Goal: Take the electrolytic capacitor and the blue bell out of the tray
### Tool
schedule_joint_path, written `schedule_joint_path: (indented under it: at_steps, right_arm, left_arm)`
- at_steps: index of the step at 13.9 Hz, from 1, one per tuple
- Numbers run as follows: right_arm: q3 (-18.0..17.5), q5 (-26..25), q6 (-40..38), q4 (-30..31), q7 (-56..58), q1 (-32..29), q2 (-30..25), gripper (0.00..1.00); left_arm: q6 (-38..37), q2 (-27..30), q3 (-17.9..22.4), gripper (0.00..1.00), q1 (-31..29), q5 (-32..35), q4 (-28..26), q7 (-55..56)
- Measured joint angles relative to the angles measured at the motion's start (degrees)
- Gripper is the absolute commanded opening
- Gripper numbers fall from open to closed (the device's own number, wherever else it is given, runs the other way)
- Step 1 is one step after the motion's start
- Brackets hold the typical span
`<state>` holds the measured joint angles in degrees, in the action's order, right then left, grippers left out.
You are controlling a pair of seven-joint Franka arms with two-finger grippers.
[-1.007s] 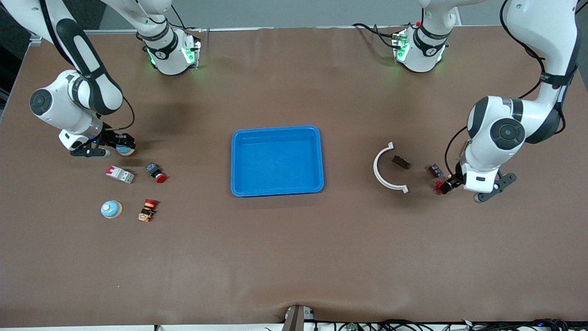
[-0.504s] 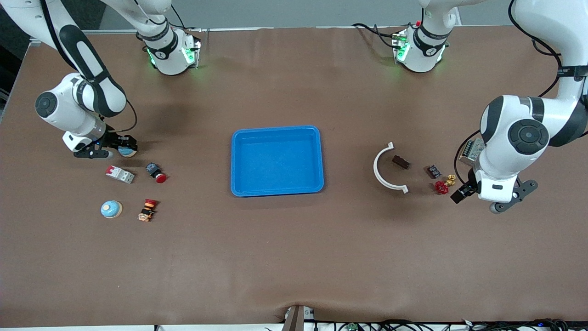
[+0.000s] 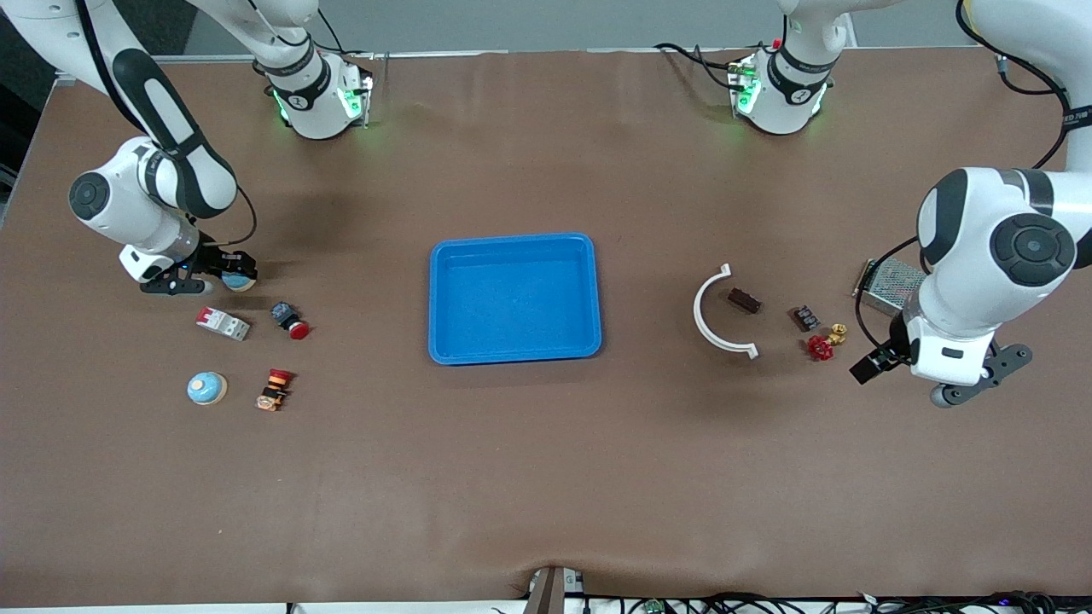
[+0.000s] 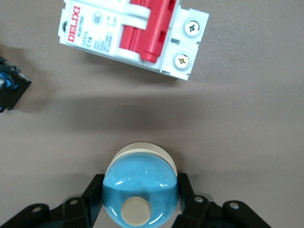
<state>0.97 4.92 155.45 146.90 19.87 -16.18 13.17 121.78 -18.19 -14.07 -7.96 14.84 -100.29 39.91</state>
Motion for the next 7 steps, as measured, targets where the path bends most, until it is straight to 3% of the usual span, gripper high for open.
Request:
schedule_joint_path:
  at_steps: [6,7]
  right_arm:
    - [-0.52,0.85,0.0,0.0,0.0,0.37,0.0,0.0]
    - [-0.53,0.88,0.0,0.0,0.0,0.39,0.0,0.79]
  left_arm:
    - [-4.96,-0.23,-0.05,1.0,0.37,-1.25,5.13,-5.66]
    - [-6.1,-0.23,-0.07,1.0,0.4,-1.95,6.07,-6.72]
